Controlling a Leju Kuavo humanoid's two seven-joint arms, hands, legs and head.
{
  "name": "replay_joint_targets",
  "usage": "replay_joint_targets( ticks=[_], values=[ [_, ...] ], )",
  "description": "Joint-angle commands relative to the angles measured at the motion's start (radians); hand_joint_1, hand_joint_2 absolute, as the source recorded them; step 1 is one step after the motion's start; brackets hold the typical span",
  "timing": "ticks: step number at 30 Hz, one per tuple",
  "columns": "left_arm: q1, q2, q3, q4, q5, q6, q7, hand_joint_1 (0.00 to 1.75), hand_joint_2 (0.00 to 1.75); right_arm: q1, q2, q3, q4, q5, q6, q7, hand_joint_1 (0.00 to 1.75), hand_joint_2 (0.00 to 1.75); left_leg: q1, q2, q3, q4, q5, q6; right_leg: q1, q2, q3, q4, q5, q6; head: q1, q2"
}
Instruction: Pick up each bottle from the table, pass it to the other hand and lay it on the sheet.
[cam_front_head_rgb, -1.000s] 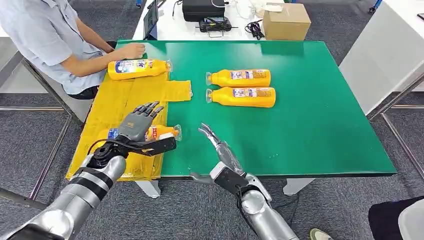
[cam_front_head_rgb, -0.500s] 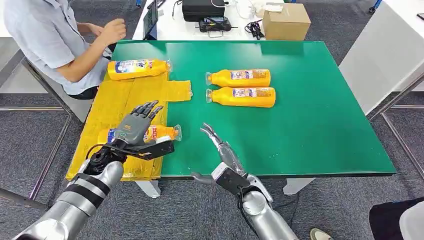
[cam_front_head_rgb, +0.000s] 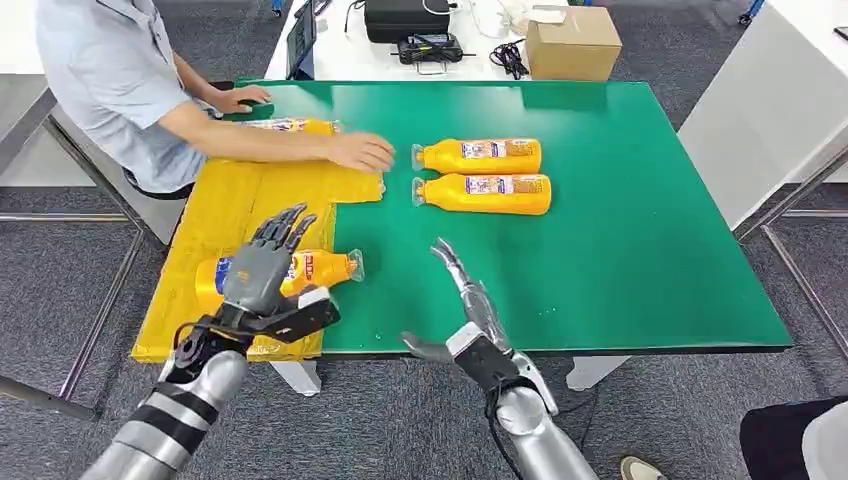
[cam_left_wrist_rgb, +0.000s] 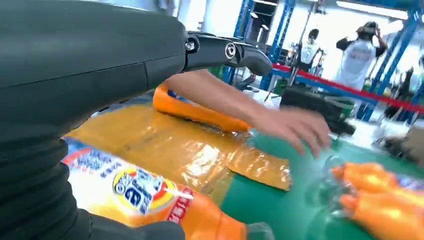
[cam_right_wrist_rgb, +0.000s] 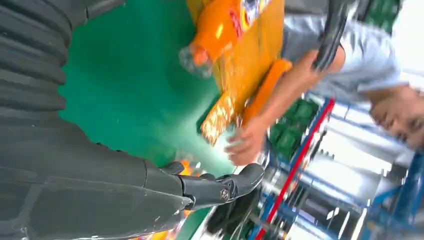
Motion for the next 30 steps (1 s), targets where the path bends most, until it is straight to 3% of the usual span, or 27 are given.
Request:
replay_joint_targets(
  ticks=[1, 4, 5, 12, 13, 14, 21, 27, 30],
  values=[
    [0.167, -0.069, 0.110, -0.100, 0.079, 0.083, -0.049, 0.00, 1.75, 0.105, 0.016, -0.136, -0.106, -0.033, -0.099, -0.029, 0.00, 1.75, 0.000, 0.000, 0.003, -0.001, -0.002, -0.001, 0.000, 0.000, 0.003, -0.001, -0.002, -0.002, 0.000, 0.000],
    [0.167, -0.069, 0.110, -0.100, 0.079, 0.083, -0.049, 0.00, 1.75, 0.105, 0.016, -0.136, -0.106, -0.033, -0.099, -0.029, 0.00, 1.75, 0.000, 0.000, 0.001, 0.000, -0.001, -0.001, 0.000, -0.001, 0.001, 0.000, -0.001, -0.001, 0.000, 0.000],
    [0.175, -0.077, 0.122, -0.108, 0.086, 0.088, -0.050, 0.00, 1.75, 0.113, 0.022, -0.143, -0.116, -0.029, -0.122, -0.030, 0.00, 0.00, 0.001, 0.000, 0.004, 0.000, -0.002, -0.001, 0.001, 0.000, 0.004, 0.000, -0.002, -0.002, 0.000, 0.000],
    [0.282, -0.149, 0.155, -0.182, 0.170, 0.161, -0.119, 0.00, 1.75, 0.179, 0.043, -0.153, -0.186, 0.005, -0.255, 0.016, 0.00, 0.00, 0.001, 0.001, 0.004, -0.001, -0.003, -0.002, 0.001, 0.000, 0.004, -0.001, -0.003, -0.003, 0.000, 0.000],
    [0.297, -0.162, 0.147, -0.181, 0.209, 0.159, -0.139, 0.00, 1.75, 0.185, 0.042, -0.160, -0.194, 0.017, -0.303, 0.004, 0.00, 1.75, 0.001, 0.001, 0.006, 0.000, -0.004, -0.002, 0.001, 0.001, 0.005, -0.001, -0.004, -0.003, 0.000, 0.000],
    [0.301, -0.172, 0.143, -0.176, 0.227, 0.159, -0.147, 0.00, 1.75, 0.188, 0.039, -0.162, -0.197, 0.023, -0.320, -0.001, 0.00, 1.75, 0.000, 0.000, 0.001, -0.001, -0.002, -0.001, 0.000, 0.000, 0.000, -0.001, -0.001, -0.001, 0.000, 0.000],
    [0.304, -0.183, 0.133, -0.160, 0.257, 0.162, -0.169, 0.00, 1.75, 0.193, 0.030, -0.169, -0.199, 0.046, -0.365, -0.014, 0.00, 1.75, 0.000, 0.001, 0.003, 0.000, -0.003, -0.001, 0.001, 0.000, 0.003, -0.001, -0.002, -0.003, 0.000, 0.000],
    [0.341, -0.221, 0.084, -0.122, 0.311, 0.177, -0.209, 0.00, 1.75, 0.182, -0.053, -0.196, -0.078, 0.358, -0.535, 0.140, 0.00, 1.75, 0.000, 0.000, 0.004, -0.002, -0.002, -0.001, 0.000, -0.001, 0.004, -0.003, -0.002, -0.002, 0.000, 0.000],
    [0.337, -0.233, 0.078, -0.113, 0.331, 0.180, -0.206, 0.00, 1.75, 0.169, -0.075, -0.202, -0.030, 0.443, -0.543, 0.202, 0.00, 1.75, 0.000, -0.001, 0.004, -0.002, -0.002, -0.001, 0.001, -0.001, 0.004, -0.004, -0.001, -0.001, 0.000, 0.000]
  ],
)
